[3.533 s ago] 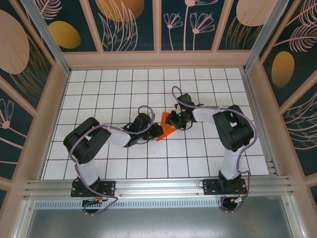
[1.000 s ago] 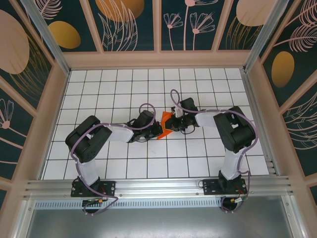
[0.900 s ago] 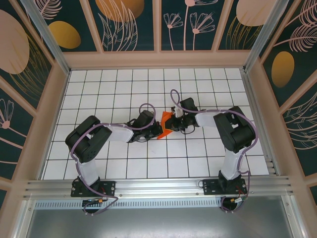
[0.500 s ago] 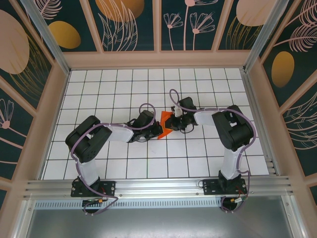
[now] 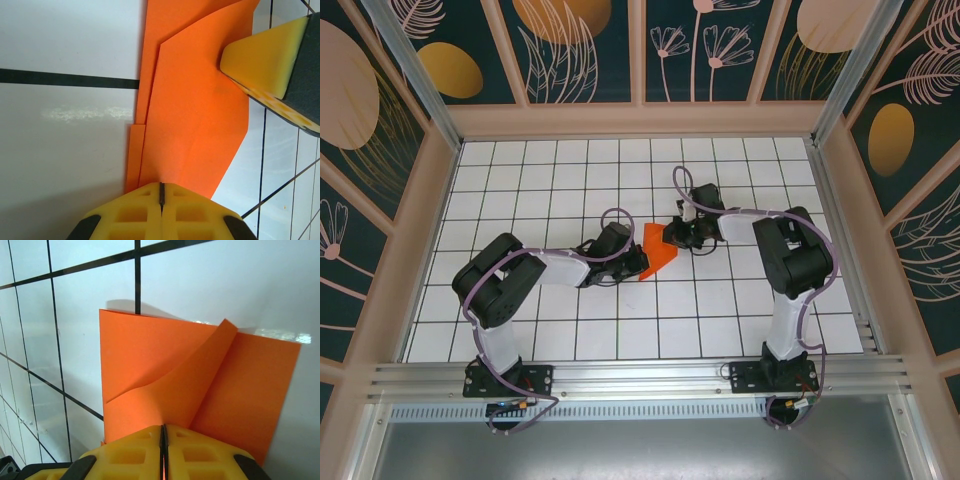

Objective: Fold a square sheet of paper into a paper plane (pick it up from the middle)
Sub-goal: Fourth fold the wing at the center of the table.

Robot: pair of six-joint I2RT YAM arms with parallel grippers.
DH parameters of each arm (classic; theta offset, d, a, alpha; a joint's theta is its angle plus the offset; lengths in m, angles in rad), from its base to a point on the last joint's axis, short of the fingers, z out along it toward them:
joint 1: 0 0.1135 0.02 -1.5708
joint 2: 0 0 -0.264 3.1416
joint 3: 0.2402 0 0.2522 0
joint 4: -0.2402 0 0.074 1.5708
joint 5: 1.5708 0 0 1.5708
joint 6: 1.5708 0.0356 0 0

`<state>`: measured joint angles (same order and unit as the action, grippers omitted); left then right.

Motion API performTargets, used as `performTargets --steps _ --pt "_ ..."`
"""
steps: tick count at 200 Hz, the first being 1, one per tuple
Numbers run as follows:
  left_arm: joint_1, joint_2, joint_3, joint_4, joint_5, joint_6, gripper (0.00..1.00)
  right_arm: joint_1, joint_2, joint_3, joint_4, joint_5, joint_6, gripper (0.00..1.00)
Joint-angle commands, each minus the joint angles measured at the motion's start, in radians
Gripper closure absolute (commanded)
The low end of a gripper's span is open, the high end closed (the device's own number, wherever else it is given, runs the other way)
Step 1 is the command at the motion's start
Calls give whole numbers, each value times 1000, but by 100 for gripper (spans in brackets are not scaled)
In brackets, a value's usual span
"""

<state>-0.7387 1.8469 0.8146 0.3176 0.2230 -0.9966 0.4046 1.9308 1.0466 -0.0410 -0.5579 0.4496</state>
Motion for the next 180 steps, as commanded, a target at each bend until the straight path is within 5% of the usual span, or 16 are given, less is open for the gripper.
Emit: performTargets --steps 1,142,180 --pt "6 33 -31 -110 -42 21 100 -5 -88 -27 41 -17 -25 88" --pt "7 -43 -58 -60 -24 51 100 77 30 -28 -41 16 -46 90" --pt "7 -157 -60 -46 -69 80 87 115 -14 -87 -56 31 -7 90"
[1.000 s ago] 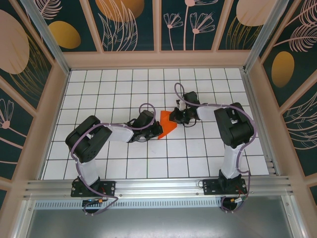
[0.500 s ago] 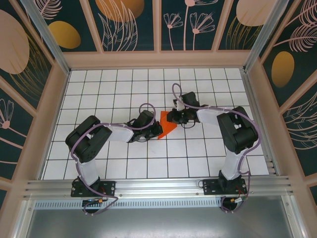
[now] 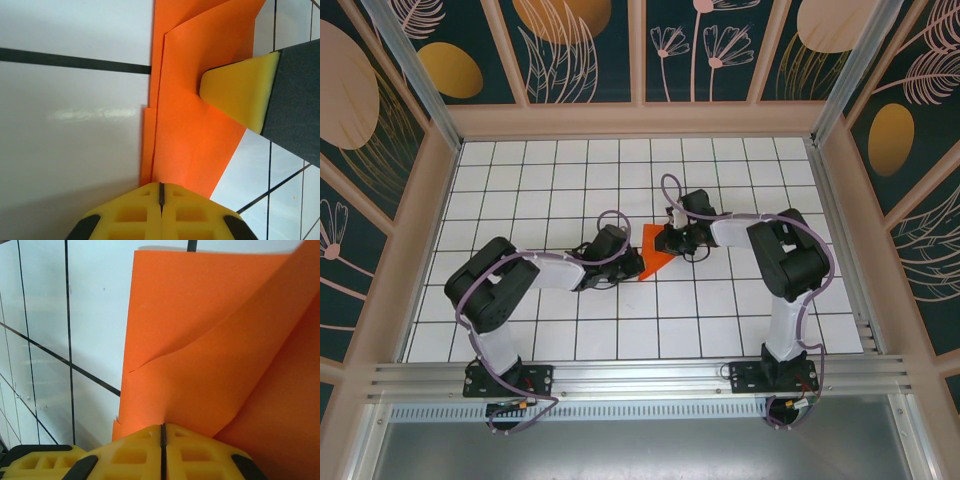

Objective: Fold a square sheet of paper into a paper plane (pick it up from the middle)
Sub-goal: Fourth fold the wing at the center of the table.

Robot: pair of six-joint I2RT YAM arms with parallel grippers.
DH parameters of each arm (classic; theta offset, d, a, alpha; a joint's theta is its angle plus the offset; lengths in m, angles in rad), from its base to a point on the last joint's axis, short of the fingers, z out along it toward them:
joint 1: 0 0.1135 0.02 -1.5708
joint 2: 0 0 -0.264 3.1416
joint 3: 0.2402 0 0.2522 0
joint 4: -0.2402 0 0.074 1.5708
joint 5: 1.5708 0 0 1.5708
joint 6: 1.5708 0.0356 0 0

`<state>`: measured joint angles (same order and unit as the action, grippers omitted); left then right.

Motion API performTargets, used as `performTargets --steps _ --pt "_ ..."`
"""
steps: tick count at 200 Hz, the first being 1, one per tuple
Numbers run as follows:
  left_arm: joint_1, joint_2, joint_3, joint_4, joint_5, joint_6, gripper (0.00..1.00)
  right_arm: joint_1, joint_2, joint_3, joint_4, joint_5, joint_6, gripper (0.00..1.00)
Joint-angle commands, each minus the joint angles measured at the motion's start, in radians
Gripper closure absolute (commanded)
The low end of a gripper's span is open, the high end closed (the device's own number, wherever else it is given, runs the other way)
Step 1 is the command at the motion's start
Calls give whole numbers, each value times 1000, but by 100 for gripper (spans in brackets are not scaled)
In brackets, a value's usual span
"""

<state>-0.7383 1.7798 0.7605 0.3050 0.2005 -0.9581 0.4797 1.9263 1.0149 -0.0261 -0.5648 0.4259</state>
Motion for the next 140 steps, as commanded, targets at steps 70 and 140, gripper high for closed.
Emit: performTargets --steps 70,140 --pt "8 -93 -4 37 -8 31 87 82 -54 -85 -55 56 83 90" --pt "7 -16 -18 90 90 9 93 79 -48 -83 -2 3 92 89"
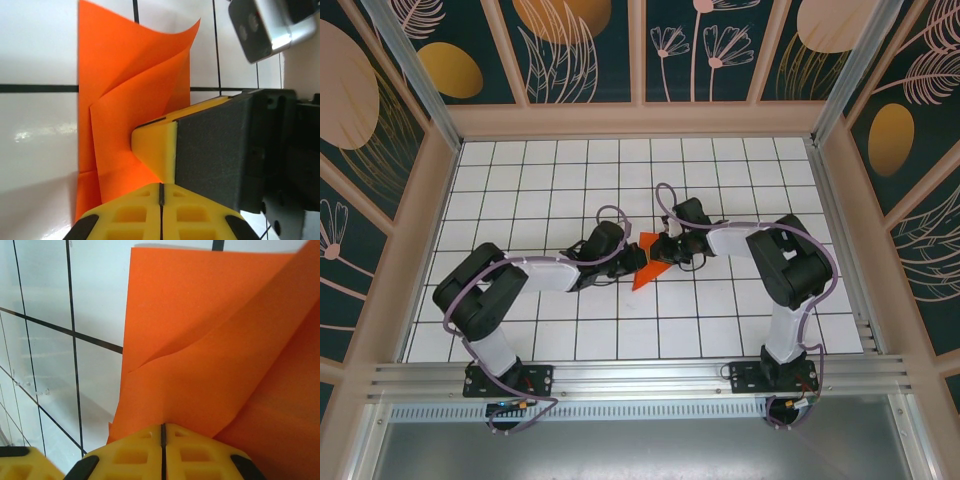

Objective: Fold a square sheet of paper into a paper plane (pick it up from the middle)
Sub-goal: Fourth fold the wing at the center of the table.

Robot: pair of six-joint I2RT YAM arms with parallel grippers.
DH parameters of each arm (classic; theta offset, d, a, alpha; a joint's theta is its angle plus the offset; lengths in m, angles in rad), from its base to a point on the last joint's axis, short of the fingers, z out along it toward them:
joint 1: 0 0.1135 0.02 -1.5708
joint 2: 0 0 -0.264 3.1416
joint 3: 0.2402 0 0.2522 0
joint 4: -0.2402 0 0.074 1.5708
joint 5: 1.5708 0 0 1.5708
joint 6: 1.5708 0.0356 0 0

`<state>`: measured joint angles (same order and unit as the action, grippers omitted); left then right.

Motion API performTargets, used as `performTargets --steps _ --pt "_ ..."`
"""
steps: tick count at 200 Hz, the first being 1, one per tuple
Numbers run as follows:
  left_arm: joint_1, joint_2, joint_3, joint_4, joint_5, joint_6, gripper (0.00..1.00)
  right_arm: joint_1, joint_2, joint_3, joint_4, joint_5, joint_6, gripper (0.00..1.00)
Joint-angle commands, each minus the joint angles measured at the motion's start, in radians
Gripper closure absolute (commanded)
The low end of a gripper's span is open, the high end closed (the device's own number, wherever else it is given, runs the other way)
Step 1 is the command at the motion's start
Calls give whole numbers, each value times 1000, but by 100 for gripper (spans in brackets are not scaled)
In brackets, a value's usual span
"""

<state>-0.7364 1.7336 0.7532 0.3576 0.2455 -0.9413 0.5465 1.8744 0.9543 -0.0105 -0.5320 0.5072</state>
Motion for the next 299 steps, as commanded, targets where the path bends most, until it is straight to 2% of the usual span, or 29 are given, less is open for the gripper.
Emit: performTargets --steps 1,84,90,125,174,193,222,299 --pt "5 31 -10 38 46 -7 93 12 4 -23 -16 -31 10 89" --pt "5 69 -6 -24 -1 -14 98 5 -70 -15 2 -54 17 82" --pt "6 69 -8 -27 -3 -17 98 -26 -82 -16 5 -50 18 82" --pt "6 63 -15 -32 -12 -19 98 -49 -117 -31 -14 5 12 80" --pt "5 58 -18 -35 -20 -26 99 -48 -90 -32 -3 -13 4 79" --pt "6 48 -20 -52 -43 -28 99 -49 -90 -25 -17 19 8 79" --pt "6 48 -25 -60 -57 -34 99 -50 -89 -22 -45 85 11 73" --pt "6 47 -32 -38 -49 -44 99 -49 -8 54 -36 53 21 65"
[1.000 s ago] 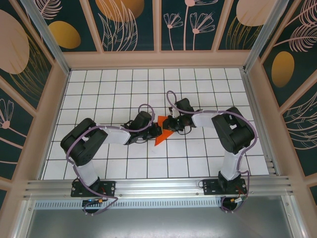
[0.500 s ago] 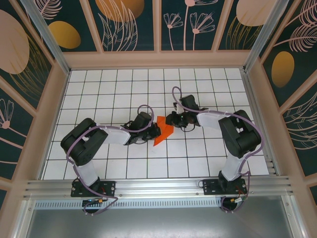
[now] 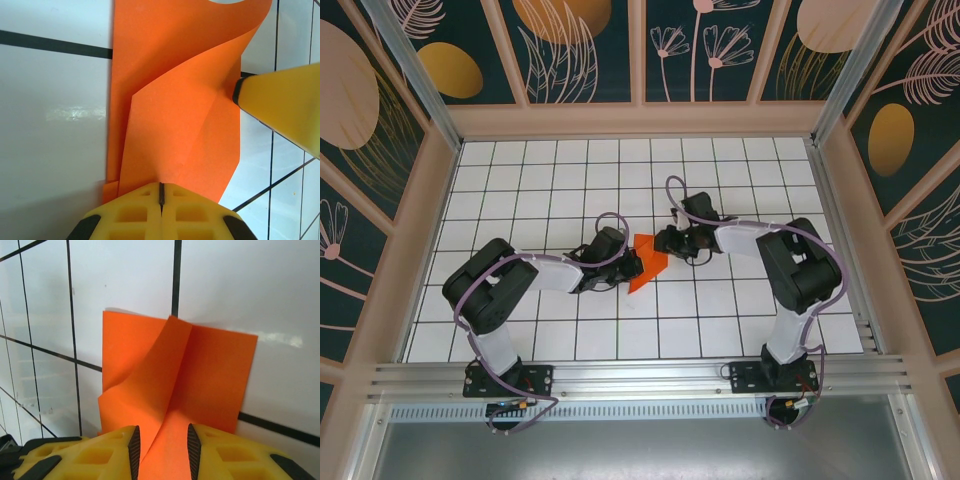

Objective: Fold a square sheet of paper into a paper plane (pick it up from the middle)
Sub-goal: Fourth fold the wing at the center of the table.

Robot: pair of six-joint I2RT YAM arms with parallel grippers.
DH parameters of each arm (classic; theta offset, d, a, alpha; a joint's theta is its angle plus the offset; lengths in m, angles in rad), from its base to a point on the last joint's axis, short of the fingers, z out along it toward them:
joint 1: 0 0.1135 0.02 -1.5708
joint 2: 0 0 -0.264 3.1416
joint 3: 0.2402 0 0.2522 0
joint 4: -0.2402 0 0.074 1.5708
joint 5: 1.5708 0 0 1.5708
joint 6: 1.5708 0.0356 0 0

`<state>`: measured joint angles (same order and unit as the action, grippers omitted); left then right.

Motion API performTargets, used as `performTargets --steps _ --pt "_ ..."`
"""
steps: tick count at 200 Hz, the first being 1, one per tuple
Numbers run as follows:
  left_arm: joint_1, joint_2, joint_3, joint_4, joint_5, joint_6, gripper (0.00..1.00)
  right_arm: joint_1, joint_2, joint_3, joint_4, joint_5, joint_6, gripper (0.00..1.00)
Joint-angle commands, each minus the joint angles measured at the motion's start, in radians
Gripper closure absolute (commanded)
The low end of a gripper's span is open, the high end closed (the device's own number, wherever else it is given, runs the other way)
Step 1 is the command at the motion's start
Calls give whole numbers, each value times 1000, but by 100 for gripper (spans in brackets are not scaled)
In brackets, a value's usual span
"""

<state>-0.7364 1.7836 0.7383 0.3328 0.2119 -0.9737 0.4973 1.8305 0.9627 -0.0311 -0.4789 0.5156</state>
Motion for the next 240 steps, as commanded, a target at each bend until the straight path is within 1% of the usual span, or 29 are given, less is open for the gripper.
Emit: performTargets --steps 1,40,76,98,146,153,209,240 --pt "6 -3 -17 -13 -16 -11 99 0 37 46 -16 0 11 65" --pt "6 -6 -28 -16 -29 -22 99 6 70 61 -53 33 3 64" --pt "6 -9 -36 -31 -47 -31 99 20 120 93 -150 162 -11 65" --pt "5 -13 -40 -38 -53 -33 99 30 154 103 -191 211 -11 65" --pt "5 -21 -47 -47 -65 -39 99 44 206 139 -270 324 -10 61" --pt "5 -22 -48 -48 -67 -39 99 63 211 145 -279 335 -11 60" --pt "6 1 -42 -60 -58 -39 99 66 204 171 -297 314 -11 60" --pt "6 18 -34 -101 -72 -51 100 63 157 205 -292 255 -21 60"
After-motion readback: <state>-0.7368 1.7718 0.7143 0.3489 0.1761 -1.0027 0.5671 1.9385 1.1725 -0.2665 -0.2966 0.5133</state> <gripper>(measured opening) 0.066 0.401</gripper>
